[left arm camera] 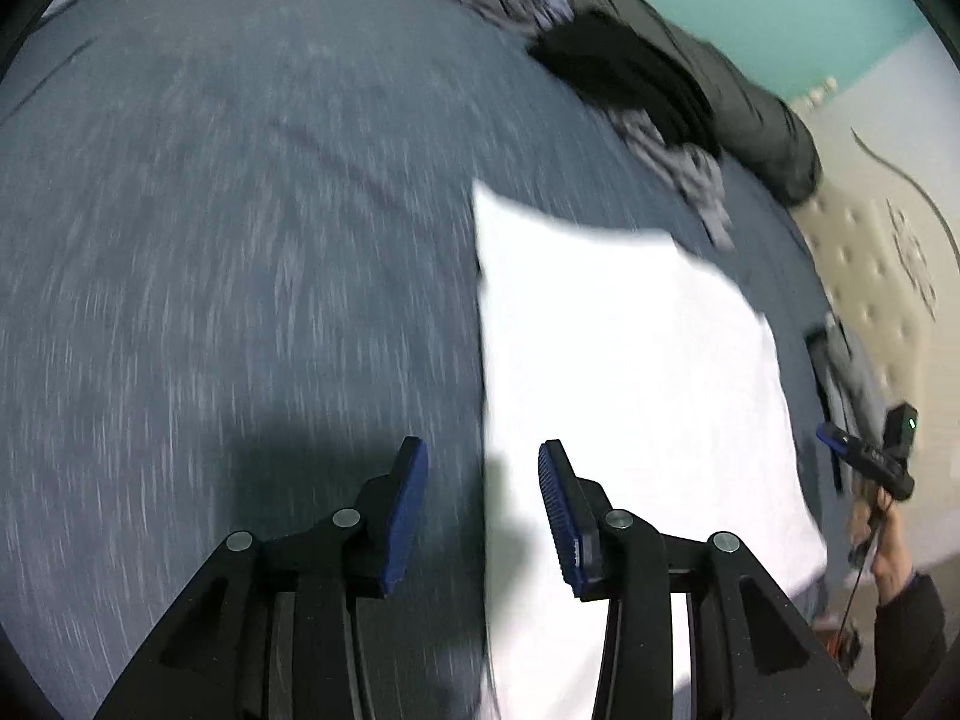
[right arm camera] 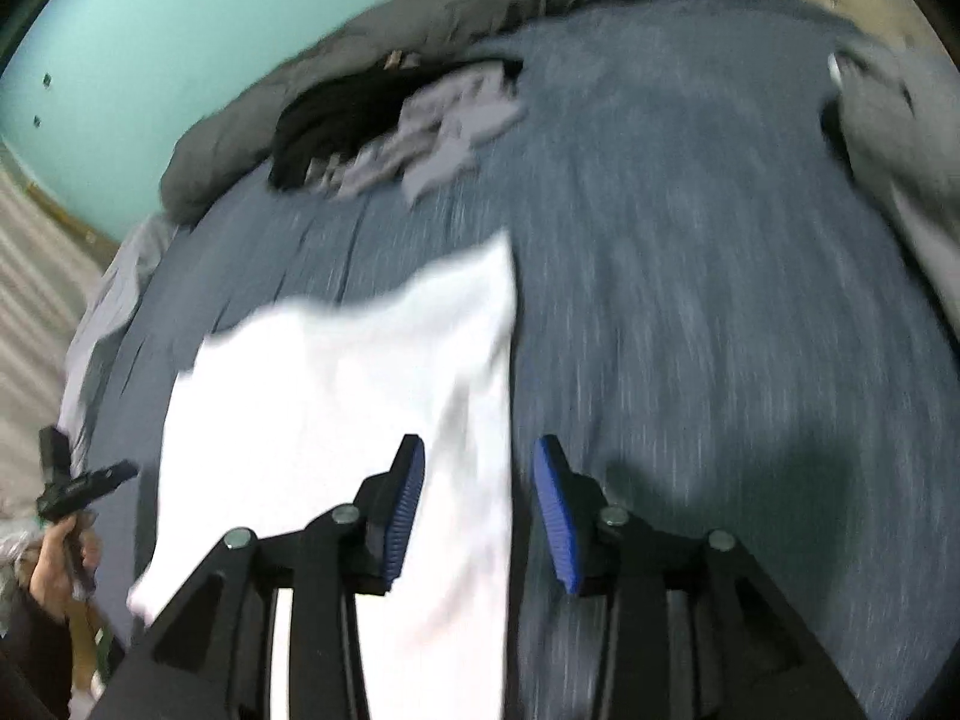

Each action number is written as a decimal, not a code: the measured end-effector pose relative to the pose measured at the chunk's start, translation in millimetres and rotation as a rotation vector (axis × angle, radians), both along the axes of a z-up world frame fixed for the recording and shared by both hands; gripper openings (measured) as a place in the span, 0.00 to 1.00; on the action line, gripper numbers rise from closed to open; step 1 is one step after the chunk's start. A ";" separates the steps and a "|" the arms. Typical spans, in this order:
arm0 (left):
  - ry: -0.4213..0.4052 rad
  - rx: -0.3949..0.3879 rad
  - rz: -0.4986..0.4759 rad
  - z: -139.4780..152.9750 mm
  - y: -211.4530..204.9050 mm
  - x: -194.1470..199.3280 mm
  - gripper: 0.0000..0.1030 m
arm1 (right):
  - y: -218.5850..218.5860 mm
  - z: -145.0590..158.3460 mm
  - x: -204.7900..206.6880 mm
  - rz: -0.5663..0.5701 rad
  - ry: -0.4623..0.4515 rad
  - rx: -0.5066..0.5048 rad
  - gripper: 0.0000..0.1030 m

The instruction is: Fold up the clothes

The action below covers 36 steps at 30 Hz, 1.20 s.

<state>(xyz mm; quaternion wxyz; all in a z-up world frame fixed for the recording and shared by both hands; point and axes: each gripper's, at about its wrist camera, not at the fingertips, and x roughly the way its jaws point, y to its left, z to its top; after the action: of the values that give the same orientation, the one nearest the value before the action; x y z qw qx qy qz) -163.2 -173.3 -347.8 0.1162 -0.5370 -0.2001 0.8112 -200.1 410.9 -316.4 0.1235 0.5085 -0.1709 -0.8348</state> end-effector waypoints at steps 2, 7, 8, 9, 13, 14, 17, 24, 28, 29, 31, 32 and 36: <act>-0.021 0.011 -0.023 -2.7 4.3 25.5 0.42 | 0.2 -8.2 26.5 0.029 -0.052 -0.019 0.39; -0.067 0.011 -0.043 -12.2 8.8 67.2 0.44 | 1.6 -19.2 84.9 0.065 -0.108 -0.027 0.41; -0.071 0.020 -0.044 -13.7 9.2 74.3 0.44 | 2.4 -19.6 94.7 0.066 -0.108 -0.039 0.41; -0.074 0.028 -0.047 -14.8 9.9 81.8 0.44 | 4.1 -20.1 103.5 0.064 -0.108 -0.057 0.41; -0.089 0.033 -0.066 -16.9 13.2 102.5 0.44 | 7.0 -21.5 129.8 0.059 -0.114 -0.073 0.41; -0.093 0.034 -0.070 -17.1 13.8 107.2 0.44 | 7.6 -22.5 134.9 0.058 -0.117 -0.076 0.41; -0.096 0.043 -0.075 -18.3 15.2 117.4 0.44 | 7.1 -23.5 146.0 0.065 -0.115 -0.092 0.41; -0.074 0.042 -0.079 -18.8 13.1 128.4 0.28 | -7.8 -27.7 155.7 0.126 -0.099 -0.043 0.15; -0.056 0.023 -0.097 -14.8 13.2 130.8 0.06 | -2.9 -24.5 159.7 0.118 -0.074 -0.048 0.06; -0.051 0.023 -0.094 -13.8 12.0 131.3 0.05 | -1.5 -23.4 160.7 0.119 -0.070 -0.044 0.05; -0.046 0.020 -0.091 -10.7 9.4 132.5 0.04 | 2.3 -20.8 162.3 0.117 -0.068 -0.047 0.04; -0.037 0.018 -0.088 -7.3 6.5 134.9 0.04 | 4.7 -18.3 163.2 0.116 -0.065 -0.042 0.04; -0.046 0.016 -0.093 -2.9 -1.7 137.1 0.04 | 12.5 -13.6 164.1 0.121 -0.071 -0.019 0.04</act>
<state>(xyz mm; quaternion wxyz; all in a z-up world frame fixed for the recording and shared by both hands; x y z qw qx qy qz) -26.1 -175.0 -350.7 0.1536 -0.5632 -0.1840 0.7908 -36.0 423.5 -330.0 0.1725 0.5458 -0.1522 -0.8057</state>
